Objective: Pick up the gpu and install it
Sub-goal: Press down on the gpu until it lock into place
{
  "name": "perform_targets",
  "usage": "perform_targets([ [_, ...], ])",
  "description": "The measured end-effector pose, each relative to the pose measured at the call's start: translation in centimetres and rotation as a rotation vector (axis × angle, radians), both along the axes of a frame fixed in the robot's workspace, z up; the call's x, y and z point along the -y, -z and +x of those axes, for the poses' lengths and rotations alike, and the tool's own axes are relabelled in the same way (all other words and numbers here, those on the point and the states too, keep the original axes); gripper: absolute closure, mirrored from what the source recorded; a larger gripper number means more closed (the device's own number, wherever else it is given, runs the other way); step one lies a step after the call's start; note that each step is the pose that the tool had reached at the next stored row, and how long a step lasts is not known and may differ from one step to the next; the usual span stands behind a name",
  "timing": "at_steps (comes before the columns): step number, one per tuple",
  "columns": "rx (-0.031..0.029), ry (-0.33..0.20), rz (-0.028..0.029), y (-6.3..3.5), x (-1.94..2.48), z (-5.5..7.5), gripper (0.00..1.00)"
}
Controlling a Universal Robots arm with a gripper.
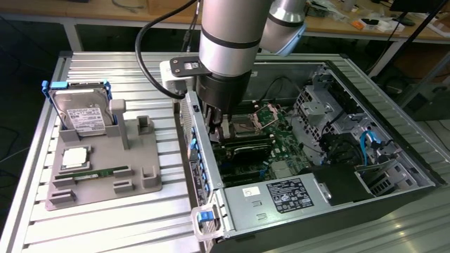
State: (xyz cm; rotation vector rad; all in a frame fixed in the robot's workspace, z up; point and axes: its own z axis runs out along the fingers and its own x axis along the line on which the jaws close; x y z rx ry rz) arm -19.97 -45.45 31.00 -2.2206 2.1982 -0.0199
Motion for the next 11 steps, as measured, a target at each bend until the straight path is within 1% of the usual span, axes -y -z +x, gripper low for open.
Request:
perform_targets([
  [7,-0.0004,0.0,-0.0004,0.0,0.0,0.0,0.89],
  [11,-0.0005,0.0,-0.0006,-0.64,0.0,0.0,0.89],
])
